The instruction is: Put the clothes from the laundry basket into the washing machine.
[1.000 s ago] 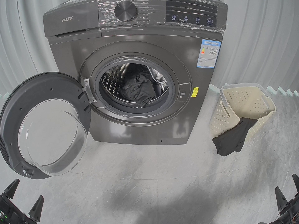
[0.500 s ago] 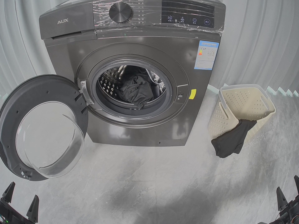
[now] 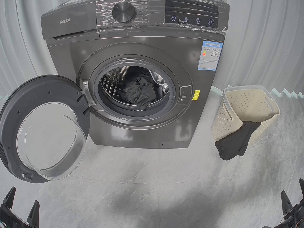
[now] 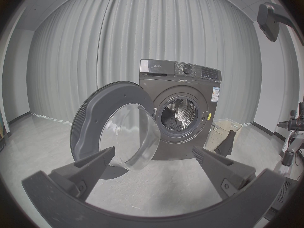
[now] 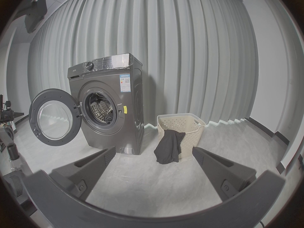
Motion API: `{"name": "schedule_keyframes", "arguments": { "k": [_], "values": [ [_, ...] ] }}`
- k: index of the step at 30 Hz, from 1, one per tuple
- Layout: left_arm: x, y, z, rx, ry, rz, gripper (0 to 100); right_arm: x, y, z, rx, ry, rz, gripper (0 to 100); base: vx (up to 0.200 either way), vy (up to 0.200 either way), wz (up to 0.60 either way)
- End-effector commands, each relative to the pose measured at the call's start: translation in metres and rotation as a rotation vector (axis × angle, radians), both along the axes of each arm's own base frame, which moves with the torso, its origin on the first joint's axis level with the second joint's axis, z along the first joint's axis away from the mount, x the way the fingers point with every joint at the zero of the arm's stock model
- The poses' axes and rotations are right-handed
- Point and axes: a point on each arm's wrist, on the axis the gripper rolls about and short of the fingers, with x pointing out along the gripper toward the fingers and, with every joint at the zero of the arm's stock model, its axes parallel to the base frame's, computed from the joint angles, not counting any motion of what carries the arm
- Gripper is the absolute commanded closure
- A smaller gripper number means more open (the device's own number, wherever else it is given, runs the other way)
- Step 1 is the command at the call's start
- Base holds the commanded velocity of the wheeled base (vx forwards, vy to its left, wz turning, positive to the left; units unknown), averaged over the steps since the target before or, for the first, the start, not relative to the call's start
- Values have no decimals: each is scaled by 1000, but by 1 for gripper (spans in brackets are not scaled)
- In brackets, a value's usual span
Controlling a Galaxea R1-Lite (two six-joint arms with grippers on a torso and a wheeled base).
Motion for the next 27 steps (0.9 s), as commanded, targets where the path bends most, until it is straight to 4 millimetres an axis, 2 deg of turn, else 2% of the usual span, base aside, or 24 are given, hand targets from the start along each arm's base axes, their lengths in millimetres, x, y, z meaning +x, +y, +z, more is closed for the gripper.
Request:
{"name": "schedule_keyframes", "arguments": {
  "k": [1, 27],
  "values": [
    [0, 0, -4, -8, -2, 0, 0, 0, 0, -5, 0, 6, 0, 0, 0, -200, 0],
    [0, -1, -4, -11, -2, -41, 0, 0, 0, -5, 0, 6, 0, 0, 0, -200, 0]
  ]
}}
